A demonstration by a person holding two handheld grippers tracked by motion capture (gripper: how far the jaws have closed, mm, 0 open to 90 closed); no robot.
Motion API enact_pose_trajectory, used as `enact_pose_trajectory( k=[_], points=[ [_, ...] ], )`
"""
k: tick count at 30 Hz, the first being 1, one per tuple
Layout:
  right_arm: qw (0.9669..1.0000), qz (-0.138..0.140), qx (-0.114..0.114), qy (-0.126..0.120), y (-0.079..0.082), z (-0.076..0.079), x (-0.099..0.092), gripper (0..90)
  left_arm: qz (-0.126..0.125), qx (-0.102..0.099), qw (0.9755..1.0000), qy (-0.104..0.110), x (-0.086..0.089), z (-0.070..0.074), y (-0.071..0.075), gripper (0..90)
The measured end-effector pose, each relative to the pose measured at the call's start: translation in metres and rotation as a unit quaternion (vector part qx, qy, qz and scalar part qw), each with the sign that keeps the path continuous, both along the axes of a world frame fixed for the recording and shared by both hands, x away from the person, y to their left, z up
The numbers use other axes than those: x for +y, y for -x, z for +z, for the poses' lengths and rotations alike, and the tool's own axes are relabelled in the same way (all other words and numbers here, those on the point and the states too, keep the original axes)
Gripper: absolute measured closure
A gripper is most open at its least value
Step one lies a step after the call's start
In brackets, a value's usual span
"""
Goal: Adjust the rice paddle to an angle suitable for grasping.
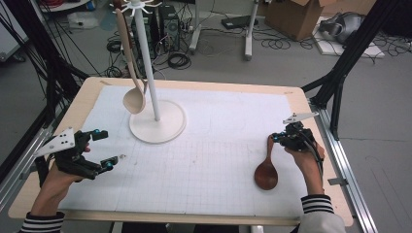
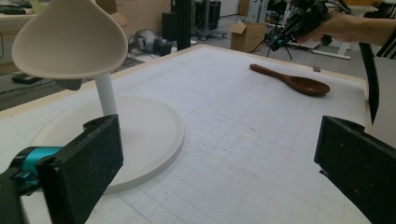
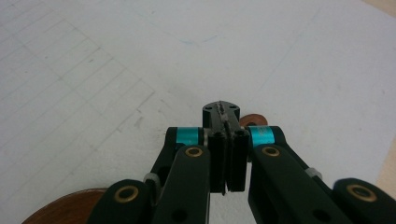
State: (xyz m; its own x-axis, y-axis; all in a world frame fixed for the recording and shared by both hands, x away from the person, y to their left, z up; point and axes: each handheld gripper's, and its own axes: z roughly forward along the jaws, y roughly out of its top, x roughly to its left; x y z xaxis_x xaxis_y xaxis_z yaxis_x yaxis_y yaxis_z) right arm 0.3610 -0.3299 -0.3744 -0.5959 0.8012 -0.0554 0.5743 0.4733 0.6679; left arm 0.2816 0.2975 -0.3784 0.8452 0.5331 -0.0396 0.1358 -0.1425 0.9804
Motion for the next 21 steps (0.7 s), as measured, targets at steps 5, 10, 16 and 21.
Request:
enact_pose_trajectory(
  k=[5,10,16,21],
  points=[
    [0.9997,-0.016,0.014,0.008,-0.007,-0.006,-0.004,90.0,0.001,0.003,1.0000,0.001,0.000,-0.001,0.000,1.7],
    [0.9991,-0.021,0.032,0.018,-0.014,-0.011,-0.005,90.0,0.002,0.003,1.0000,0.001,0.000,-0.001,0.000,1.7],
    [0.9967,-0.030,0.062,0.043,-0.022,-0.012,-0.005,90.0,0.001,0.003,1.0000,-0.002,0.000,-0.001,-0.001,1.7],
    [0.9942,-0.034,0.089,0.048,-0.028,-0.014,-0.007,90.0,0.002,0.004,1.0000,-0.001,0.000,-0.001,-0.001,1.7]
  ],
)
